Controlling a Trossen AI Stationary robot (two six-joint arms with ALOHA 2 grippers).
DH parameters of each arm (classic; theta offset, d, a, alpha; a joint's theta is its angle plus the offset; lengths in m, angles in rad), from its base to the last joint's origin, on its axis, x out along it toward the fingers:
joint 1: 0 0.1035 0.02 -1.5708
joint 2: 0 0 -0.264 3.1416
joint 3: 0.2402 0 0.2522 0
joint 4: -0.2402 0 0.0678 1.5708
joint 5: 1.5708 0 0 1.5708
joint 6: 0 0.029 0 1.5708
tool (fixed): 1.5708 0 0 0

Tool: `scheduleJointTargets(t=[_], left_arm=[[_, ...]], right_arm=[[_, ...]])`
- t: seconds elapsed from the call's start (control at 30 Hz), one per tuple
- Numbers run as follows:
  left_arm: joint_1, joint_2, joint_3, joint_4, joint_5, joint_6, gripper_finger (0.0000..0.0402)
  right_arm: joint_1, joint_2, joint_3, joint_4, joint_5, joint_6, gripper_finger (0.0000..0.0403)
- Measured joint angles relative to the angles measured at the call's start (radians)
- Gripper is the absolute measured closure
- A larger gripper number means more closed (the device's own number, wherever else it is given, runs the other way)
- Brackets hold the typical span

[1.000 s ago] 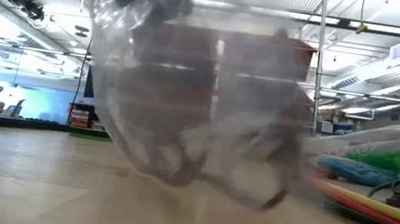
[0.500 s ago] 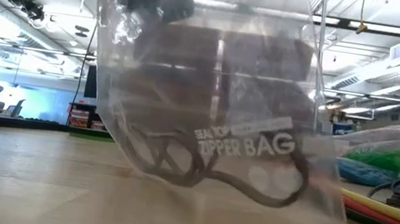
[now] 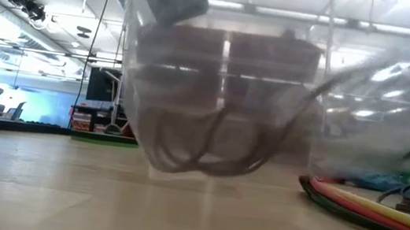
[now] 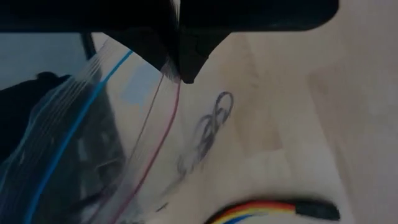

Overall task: Sort rubber bands
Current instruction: Put the black rubber band into the transparent zip bag

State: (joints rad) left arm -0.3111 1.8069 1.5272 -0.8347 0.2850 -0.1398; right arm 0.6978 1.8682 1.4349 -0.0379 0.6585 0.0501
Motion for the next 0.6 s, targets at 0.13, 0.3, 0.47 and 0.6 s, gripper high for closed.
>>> scheduleJointTargets(t=[0.13,0.3,0.47,0.6], left_arm=[[0.008,0.0,0.0,0.033,0.029,-0.016,0.0401],[0.011,0.0,0.0,0.025,0.033,-0.019,0.0401],[0.01,0.0,0.0,0.021,0.04,-0.022,0.0401],[0.01,0.0,0.0,0.02,0.049,-0.022,0.0401]], right_arm=[[-0.002,0.019,-0.001,-0.043,0.013,0.043,0.0403],[0.004,0.022,0.0,-0.106,0.034,0.1,0.0403],[0.007,0.022,0.0,-0.198,0.028,0.227,0.0386],[0.007,0.022,0.0,-0.251,0.028,0.292,0.0346]])
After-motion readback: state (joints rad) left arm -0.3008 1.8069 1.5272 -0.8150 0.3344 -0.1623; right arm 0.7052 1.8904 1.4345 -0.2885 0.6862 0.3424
